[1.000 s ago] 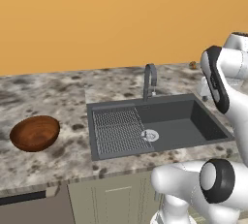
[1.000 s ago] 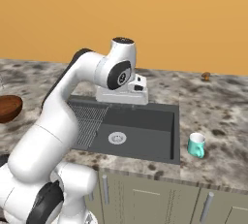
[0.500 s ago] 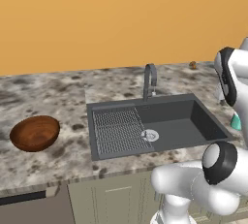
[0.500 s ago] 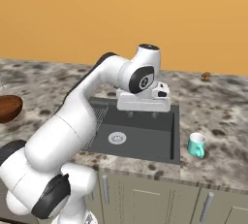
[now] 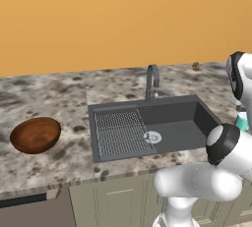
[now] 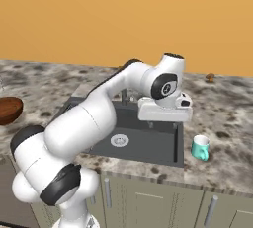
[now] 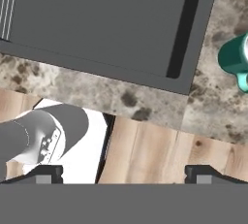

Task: Pick the mug and place it in the sink. Pick the bowl and place it in the open cabinet and then close the cabinet.

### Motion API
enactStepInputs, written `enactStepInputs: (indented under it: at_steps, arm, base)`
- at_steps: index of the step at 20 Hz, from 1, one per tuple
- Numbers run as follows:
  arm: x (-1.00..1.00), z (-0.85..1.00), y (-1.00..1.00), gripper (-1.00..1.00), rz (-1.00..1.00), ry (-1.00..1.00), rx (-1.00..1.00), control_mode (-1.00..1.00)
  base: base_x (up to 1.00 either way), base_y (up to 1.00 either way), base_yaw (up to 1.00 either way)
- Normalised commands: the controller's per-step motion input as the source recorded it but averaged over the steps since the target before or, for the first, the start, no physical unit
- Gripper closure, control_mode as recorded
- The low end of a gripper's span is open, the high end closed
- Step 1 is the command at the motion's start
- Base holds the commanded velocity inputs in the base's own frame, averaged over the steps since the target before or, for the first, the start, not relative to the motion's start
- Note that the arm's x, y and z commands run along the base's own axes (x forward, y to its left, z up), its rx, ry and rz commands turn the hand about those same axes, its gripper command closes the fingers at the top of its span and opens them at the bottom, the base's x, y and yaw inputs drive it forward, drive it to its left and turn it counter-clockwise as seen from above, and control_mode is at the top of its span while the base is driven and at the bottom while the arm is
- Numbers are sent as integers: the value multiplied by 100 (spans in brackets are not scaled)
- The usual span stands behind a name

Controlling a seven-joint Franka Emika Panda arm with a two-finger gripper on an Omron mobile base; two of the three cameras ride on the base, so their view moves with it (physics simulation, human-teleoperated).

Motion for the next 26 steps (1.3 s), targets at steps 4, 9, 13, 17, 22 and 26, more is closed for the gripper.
enactStepInputs:
  at_steps: [4,9,13,17,22,26]
  arm:
    - [0,-25,-35,-100,0,-2,-1,-100]
    - [8,-8,-5,-100,5,-22,-7,-100]
    - [23,-17,-13,-100,7,-8,0,-100]
    - [18,-32,-36,-100,2,0,2,-100]
    - [7,-18,-38,-100,0,0,4,-100]
    - [0,-28,-42,-100,0,0,1,-100]
  base:
    - [0,0,0]
    - [0,0,0]
    - [0,0,0]
    - [0,0,0]
    - [0,0,0]
    - [0,0,0]
